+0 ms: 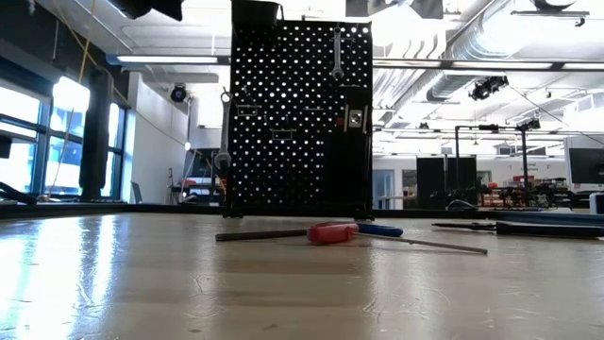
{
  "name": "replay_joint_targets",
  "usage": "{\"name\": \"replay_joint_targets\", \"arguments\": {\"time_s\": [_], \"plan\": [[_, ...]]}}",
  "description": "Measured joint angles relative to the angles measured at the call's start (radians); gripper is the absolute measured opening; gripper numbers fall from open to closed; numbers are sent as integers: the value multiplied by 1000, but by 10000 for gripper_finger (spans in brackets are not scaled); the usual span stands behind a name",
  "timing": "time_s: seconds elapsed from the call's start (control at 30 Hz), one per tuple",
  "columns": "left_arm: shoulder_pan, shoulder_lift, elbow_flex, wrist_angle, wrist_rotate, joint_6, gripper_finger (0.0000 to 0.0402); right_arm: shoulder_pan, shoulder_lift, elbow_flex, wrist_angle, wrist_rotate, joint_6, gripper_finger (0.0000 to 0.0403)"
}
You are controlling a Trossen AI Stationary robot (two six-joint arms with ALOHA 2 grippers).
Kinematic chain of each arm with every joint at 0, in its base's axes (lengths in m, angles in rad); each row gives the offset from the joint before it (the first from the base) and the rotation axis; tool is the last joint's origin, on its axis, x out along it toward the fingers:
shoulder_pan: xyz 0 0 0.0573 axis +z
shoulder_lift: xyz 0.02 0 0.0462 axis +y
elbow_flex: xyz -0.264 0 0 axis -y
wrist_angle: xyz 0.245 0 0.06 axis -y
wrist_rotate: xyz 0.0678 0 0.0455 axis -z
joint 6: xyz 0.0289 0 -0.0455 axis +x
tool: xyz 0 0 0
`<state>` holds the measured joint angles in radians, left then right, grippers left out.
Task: Hang tools onto peg board
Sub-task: Hang the clamp on the pegboard
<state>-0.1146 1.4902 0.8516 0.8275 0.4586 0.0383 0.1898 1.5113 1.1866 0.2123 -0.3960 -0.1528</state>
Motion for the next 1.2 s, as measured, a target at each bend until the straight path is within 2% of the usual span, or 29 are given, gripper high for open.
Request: {"name": "replay_joint_targets", "arguments": {"time_s": [0.2, 0.4, 0.63, 1.0, 1.2], "plan": [[0, 0, 0, -5, -15, 10, 14, 7, -11, 0, -80, 4, 22, 0], [1, 0, 0, -14, -31, 19, 14, 32, -63, 0, -161, 78, 17, 0], [3, 0, 0, -12, -89, 45, 14, 70, -122, 0, -254, 212, 13, 6], [4, 0, 0, 21, -145, 69, 14, 116, -132, 0, -308, 419, 14, 75], [4, 0, 0, 53, -256, 85, 14, 156, -138, 0, -334, 569, -14, 83]]}}
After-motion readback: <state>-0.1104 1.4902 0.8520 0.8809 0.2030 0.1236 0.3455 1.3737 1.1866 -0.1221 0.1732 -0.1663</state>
